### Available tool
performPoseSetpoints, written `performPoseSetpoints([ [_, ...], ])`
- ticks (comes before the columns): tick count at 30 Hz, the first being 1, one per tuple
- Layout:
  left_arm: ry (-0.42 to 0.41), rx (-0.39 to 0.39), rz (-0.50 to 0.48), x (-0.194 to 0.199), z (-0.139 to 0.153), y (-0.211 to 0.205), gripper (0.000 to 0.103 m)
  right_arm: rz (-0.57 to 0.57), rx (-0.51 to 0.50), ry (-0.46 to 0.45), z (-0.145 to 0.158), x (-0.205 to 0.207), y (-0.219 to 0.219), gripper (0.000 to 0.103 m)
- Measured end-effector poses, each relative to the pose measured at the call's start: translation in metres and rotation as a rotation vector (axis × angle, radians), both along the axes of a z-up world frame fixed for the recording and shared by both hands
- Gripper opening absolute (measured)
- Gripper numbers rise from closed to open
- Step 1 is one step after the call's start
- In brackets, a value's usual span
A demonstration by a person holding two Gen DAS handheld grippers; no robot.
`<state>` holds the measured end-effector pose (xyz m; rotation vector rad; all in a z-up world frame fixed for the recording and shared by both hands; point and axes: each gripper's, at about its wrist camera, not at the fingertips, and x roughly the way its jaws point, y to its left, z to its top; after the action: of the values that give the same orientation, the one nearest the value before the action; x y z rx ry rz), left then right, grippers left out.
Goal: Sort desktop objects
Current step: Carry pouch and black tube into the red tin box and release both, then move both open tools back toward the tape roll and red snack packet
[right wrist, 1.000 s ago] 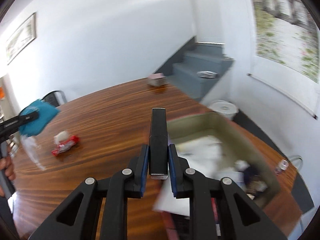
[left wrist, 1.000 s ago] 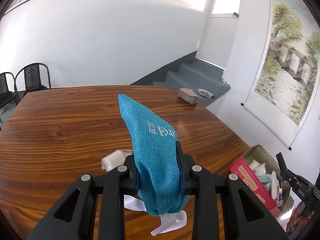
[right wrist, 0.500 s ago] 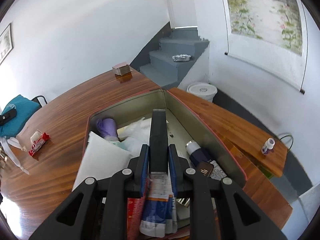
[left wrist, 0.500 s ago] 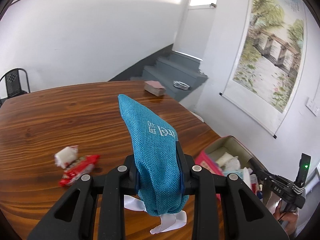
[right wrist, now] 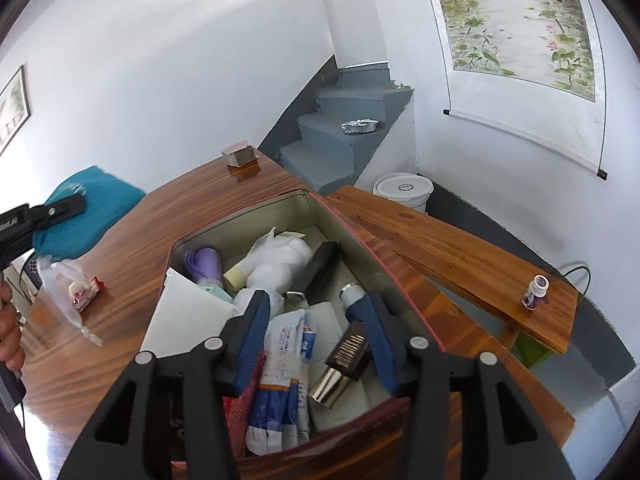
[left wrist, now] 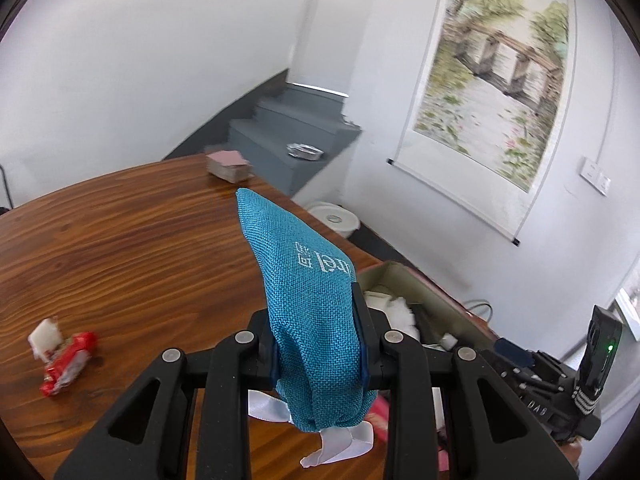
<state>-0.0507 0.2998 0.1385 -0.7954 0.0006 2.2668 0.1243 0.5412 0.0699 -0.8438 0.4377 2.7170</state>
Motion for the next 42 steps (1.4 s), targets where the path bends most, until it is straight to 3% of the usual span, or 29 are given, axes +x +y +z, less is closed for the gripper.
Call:
performPoseSetpoints([
  [12, -0.018, -0.011, -0.195, 0.010, -0.003, 0.080, 0.031, -0.035, 0.018, 0.036, 0.009, 0.010, 0.010, 0.069],
  [17, -0.075, -0.019, -0.254, 0.011, -0.015, 0.100, 0.059, -0.042, 0.016, 0.034, 0.009, 0.011, 0.011, 0.071],
  [18, -0.085, -0.016, -0.252, 0.010, -0.017, 0.100, 0.060, -0.042, 0.014, 0.034, 0.008, 0.011, 0.011, 0.071],
  [28, -0.052, -0.024, -0.129, -0.001, -0.015, 0.055, 0.060, -0.009, 0.006, 0.046, 0.011, 0.006, -0.001, 0.072],
  [32, -0.055, -0.026, -0.076, -0.006, -0.018, 0.033, 0.060, 0.020, 0.010, 0.066, 0.016, 0.005, -0.015, 0.077],
  [36, -0.077, -0.017, 0.002, -0.018, -0.024, 0.002, 0.071, 0.057, 0.018, 0.086, 0.023, 0.002, -0.032, 0.079],
  [42, -0.085, -0.029, 0.130, -0.037, -0.033, -0.054, 0.071, 0.133, 0.024, 0.102, 0.029, -0.007, -0.065, 0.080],
])
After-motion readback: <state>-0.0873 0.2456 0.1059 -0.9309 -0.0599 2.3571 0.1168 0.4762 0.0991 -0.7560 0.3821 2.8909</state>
